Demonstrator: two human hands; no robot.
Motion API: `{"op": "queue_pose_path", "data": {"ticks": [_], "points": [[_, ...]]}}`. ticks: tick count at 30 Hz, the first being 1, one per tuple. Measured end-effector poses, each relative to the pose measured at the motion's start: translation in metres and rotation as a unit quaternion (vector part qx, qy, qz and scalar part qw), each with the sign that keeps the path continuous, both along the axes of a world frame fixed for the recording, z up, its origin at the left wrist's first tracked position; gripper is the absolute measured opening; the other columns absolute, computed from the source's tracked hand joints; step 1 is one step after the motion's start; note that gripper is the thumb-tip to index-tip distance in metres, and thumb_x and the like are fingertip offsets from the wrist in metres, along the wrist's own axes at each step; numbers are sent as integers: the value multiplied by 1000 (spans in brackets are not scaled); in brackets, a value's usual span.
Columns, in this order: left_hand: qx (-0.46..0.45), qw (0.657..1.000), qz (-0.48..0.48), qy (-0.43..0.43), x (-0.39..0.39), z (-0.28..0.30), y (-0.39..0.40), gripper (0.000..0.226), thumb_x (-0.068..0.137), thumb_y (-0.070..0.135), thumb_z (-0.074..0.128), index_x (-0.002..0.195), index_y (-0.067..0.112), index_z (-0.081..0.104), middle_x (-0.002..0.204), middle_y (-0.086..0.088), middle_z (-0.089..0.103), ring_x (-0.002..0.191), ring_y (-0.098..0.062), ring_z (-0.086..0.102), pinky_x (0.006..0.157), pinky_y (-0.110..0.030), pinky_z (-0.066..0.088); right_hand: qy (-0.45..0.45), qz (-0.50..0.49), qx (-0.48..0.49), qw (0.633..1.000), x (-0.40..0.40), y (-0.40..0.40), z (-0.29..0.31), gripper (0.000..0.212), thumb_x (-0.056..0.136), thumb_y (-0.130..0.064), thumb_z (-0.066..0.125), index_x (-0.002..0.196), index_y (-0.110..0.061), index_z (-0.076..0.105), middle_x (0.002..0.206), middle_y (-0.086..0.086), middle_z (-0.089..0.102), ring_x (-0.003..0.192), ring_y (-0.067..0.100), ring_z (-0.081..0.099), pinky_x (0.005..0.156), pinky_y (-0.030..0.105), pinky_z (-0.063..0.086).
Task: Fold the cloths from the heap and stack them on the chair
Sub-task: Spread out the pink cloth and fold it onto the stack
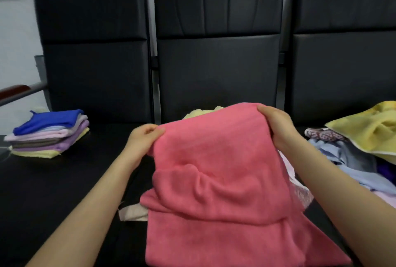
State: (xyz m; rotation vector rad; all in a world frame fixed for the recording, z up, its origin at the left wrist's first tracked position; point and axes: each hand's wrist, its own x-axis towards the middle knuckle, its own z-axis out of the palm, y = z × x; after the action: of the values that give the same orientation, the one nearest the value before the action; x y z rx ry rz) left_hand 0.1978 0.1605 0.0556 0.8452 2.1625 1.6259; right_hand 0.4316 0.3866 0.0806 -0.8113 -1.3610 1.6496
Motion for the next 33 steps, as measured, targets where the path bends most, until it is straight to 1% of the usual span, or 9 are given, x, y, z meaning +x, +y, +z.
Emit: {"op": "queue_pose_path", "data": {"ticks": [5, 8, 11, 14, 18, 22, 25, 29, 33], "points": [[7, 980, 51, 194, -28, 43, 78, 7, 88, 25, 65, 87, 19, 66, 82, 5, 62, 78, -12, 56, 68, -26, 42, -89, -190, 155, 965, -25, 46, 19, 20, 92, -21, 58, 85, -3, 65, 76, 3, 58, 75, 13, 49, 64, 28, 38], [-66, 960, 73, 262, -35, 34, 112, 13, 90, 29, 61, 101, 21, 64, 100, 0, 63, 99, -21, 58, 81, -33, 45, -260, -186, 171, 932, -34, 69, -12, 28, 92, -17, 55, 114, -1, 63, 110, 17, 66, 101, 27, 60, 81, 31, 42], [-153, 949, 101, 257, -20, 12, 119, 33, 92, 37, 58, 121, 21, 58, 122, -7, 55, 121, -28, 46, 99, -45, 41, -405, -143, 157, 890, -28, 62, -39, 50, 89, -20, 55, 137, -10, 48, 135, 19, 53, 127, 37, 47, 100, 38, 39], [-117, 971, 58, 200, 17, -9, 102, 33, 92, 34, 56, 121, 20, 59, 121, -5, 55, 119, -26, 47, 101, -43, 41, -384, -128, 246, 881, -13, 35, -53, 38, 86, -21, 56, 124, -15, 61, 121, 18, 61, 119, 38, 50, 98, 40, 40], [-11, 985, -5, 171, 71, -13, 60, 19, 93, 19, 60, 108, 11, 66, 99, 7, 59, 100, -14, 59, 86, -19, 41, -262, -135, 385, 874, 21, -14, -48, 15, 84, -18, 60, 93, -15, 72, 95, 8, 68, 98, 31, 59, 92, 41, 45], [28, 980, -77, 180, 120, -24, 18, 10, 92, 21, 62, 98, 16, 67, 93, 5, 66, 81, -6, 58, 73, -12, 41, -168, -125, 449, 869, 56, -73, -45, 11, 84, -28, 57, 78, -22, 65, 85, -4, 61, 86, 11, 50, 80, 11, 35], [-43, 950, -186, 247, 148, -49, -13, 14, 86, 31, 62, 88, 19, 69, 81, 7, 65, 74, -11, 57, 72, -26, 44, -158, -37, 469, 868, 77, -98, -57, 22, 84, -32, 55, 72, -16, 62, 71, -7, 56, 71, 4, 48, 70, 15, 37], [-106, 907, -289, 288, 163, -61, -45, 36, 79, 53, 55, 82, 21, 70, 81, 9, 67, 77, -6, 59, 75, -29, 48, -263, 156, 465, 831, 109, -110, -76, 30, 85, -37, 58, 68, -13, 62, 61, -6, 55, 61, 7, 50, 61, 26, 40], [-138, 837, -371, 377, 155, -83, -63, 38, 75, 61, 60, 91, 27, 67, 91, 15, 57, 88, -1, 52, 80, -29, 48, -341, 286, 461, 768, 133, -112, -94, 44, 67, -61, 69, 92, -25, 64, 86, -13, 57, 84, 5, 52, 78, 20, 44]]}}
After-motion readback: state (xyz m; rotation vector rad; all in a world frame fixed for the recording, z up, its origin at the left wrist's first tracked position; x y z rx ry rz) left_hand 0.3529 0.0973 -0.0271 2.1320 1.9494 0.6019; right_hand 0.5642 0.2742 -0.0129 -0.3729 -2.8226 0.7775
